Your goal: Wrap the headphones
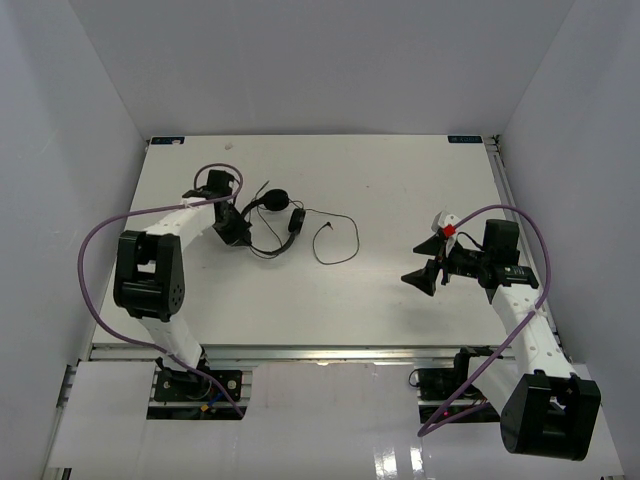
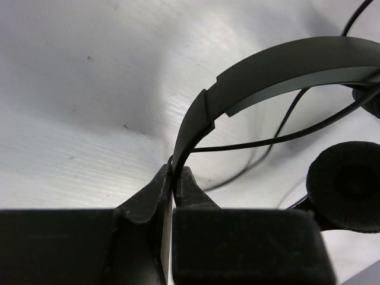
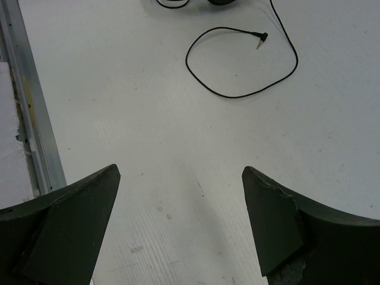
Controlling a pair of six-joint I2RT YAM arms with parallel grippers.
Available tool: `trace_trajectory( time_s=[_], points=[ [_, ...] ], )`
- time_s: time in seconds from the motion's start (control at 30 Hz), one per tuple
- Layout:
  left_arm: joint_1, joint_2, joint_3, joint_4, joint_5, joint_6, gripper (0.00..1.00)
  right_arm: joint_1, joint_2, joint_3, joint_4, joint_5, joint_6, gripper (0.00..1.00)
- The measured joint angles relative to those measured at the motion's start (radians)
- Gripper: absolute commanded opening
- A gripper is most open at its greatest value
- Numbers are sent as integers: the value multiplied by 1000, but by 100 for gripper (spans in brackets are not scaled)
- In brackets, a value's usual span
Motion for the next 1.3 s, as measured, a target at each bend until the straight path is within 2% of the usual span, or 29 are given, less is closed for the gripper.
trace_trajectory(
  time_s=[0.13, 0.27, 0.37, 0.47, 0.57, 0.67, 0.83, 1.03, 1.17, 1.3],
  points=[
    [0, -83, 35, -15, -11, 137, 0, 1, 4, 4, -21, -5, -32, 90],
    [-5, -202, 63, -44, -31, 323, 0, 25, 43, 52, -183, -49, -216, 90],
    [-35, -261, 115, -94, -116, 452, 0, 90, 58, 73, -288, -66, -345, 90],
    [-130, -282, 170, -148, -259, 548, 0, 168, 58, 81, -322, -50, -380, 90],
    [-231, -277, 201, -204, -346, 591, 0, 238, 51, 111, -268, 9, -307, 90],
    [-299, -274, 207, -257, -389, 608, 0, 289, 45, 150, -125, 67, -131, 90],
    [-326, -280, 207, -310, -436, 612, 0, 352, 89, 237, 95, 114, 152, 90],
    [-340, -350, 207, -335, -450, 612, 0, 372, 283, 374, 231, 68, 386, 90],
    [-344, -413, 207, -338, -426, 605, 0, 405, 363, 327, 310, 44, 515, 90],
    [-346, -446, 215, -351, -392, 588, 0, 488, 353, 223, 390, 68, 517, 90]
  ],
)
